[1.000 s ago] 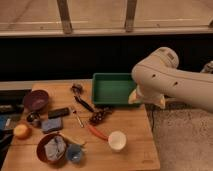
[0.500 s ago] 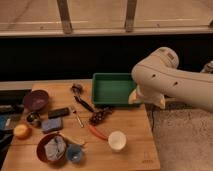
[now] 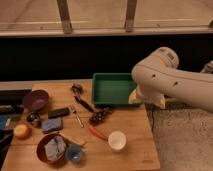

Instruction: Place fork in purple bowl

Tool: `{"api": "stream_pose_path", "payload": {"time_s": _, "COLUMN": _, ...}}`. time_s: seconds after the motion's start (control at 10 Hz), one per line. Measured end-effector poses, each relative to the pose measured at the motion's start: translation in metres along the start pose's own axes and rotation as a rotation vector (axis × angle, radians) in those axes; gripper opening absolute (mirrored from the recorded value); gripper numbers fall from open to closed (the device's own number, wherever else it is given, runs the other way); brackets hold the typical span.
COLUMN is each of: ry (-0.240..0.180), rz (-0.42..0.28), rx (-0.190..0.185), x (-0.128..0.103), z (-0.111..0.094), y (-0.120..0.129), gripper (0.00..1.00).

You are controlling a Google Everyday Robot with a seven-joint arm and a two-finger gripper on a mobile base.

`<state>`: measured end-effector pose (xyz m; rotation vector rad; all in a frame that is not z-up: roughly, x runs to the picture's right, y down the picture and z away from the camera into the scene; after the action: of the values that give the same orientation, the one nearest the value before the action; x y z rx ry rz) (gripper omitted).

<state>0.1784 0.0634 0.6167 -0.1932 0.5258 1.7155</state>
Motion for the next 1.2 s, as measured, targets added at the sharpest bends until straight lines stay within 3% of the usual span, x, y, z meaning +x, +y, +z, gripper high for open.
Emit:
{"api": "stream_pose_path", "payload": {"time_s": 0.4, "ry": -0.014, "rz": -0.021, "rx": 0.002, "x": 0.002, "z": 0.0, "y": 0.002, "gripper": 0.77}}
{"api": "stream_pose_path", "payload": {"time_s": 0.7, "ry": -0.03, "rz": -0.024, "rx": -0.018, "x": -0.006, "z": -0.006, "y": 0.009, "gripper": 0.77}}
{"api": "stream_pose_path", "payload": {"time_s": 1.0, "ry": -0.077, "rz": -0.081, "rx": -0.042, "x": -0.033, "z": -0.017, "y": 0.051, "gripper": 0.77}}
{"api": "stream_pose_path", "payload": {"time_s": 1.2, "ry": -0.098, "rz": -0.144, "rx": -0.06, "x": -0.053, "z": -0.023, "y": 0.099, "gripper": 0.77}}
